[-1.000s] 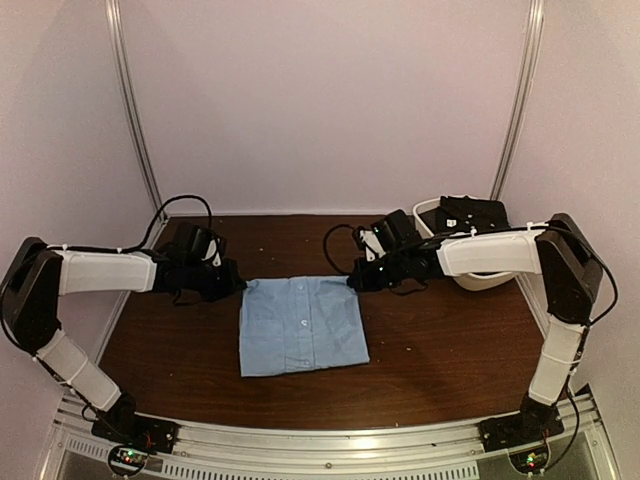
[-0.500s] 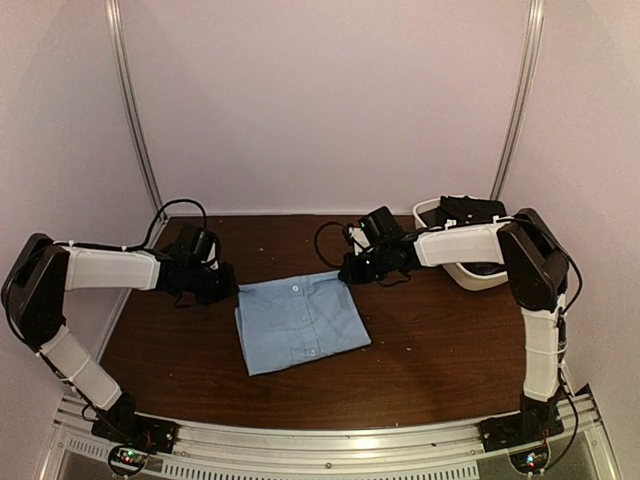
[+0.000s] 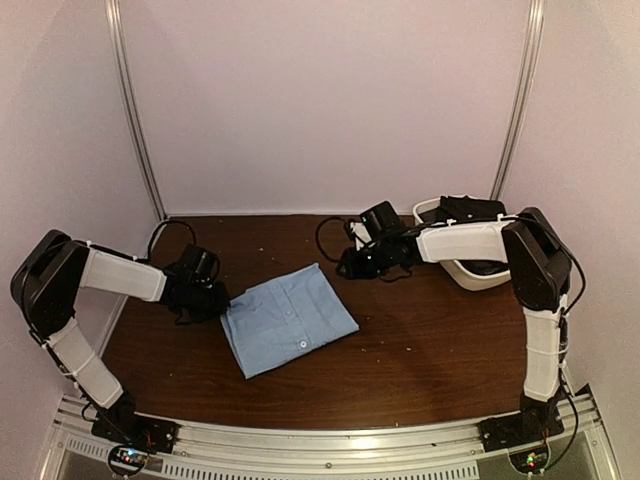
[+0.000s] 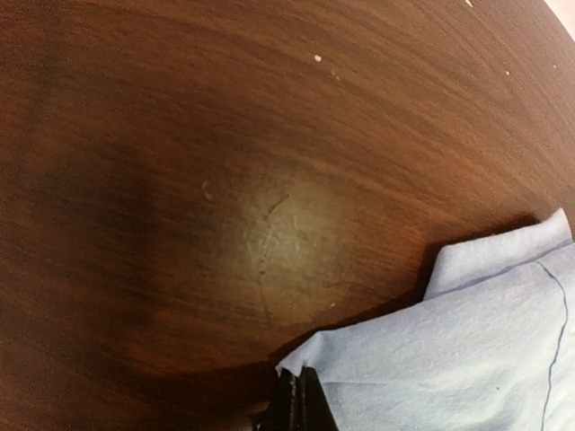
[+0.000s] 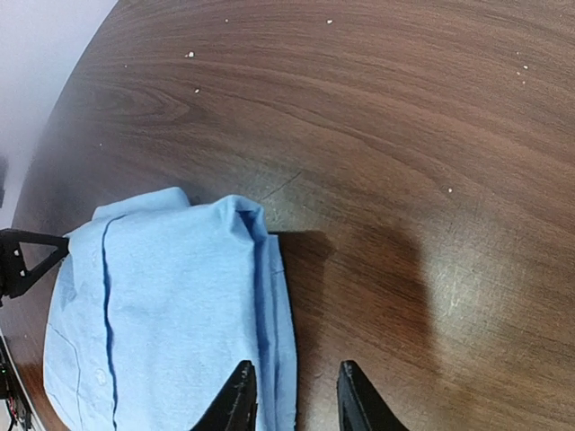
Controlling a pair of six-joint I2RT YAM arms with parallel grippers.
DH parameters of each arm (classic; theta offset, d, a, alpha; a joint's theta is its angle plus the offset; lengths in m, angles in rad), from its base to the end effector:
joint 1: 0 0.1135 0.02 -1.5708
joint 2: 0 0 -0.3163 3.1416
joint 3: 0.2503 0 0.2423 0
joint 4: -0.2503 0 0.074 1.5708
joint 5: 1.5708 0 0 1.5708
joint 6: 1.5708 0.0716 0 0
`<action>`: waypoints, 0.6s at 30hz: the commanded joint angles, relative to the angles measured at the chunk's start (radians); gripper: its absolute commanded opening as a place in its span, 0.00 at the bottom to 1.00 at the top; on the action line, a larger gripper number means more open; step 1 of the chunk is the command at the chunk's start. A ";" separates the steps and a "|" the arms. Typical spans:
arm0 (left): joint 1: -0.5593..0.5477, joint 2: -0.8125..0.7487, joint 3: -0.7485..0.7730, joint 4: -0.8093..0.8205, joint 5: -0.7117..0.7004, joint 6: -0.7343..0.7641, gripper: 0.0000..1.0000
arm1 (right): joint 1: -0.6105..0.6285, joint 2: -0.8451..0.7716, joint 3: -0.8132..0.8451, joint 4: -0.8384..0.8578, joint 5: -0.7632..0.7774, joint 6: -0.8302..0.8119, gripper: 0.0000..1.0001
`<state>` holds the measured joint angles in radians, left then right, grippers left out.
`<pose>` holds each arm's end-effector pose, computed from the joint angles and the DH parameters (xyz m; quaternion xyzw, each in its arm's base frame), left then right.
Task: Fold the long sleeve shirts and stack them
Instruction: Move the square-folded shirt to the center of the board.
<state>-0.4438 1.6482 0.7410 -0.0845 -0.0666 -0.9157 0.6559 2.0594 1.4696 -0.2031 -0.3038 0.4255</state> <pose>0.2874 -0.1314 0.1592 -0.2331 0.9291 -0.1546 0.2420 0.3807 0.3200 0.2107 -0.1621 0.9020 0.3130 0.2493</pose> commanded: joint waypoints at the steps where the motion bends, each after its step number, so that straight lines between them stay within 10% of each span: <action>1: 0.005 0.078 -0.015 0.063 0.020 0.001 0.00 | 0.031 -0.079 -0.034 -0.010 0.028 0.002 0.33; 18: 0.016 0.378 0.513 -0.041 0.101 0.192 0.00 | 0.044 -0.064 -0.085 0.048 0.038 0.045 0.32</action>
<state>-0.4438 2.0239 1.1957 -0.0494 0.0422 -0.7719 0.7166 1.9457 1.3548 -0.1856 -0.2787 0.4599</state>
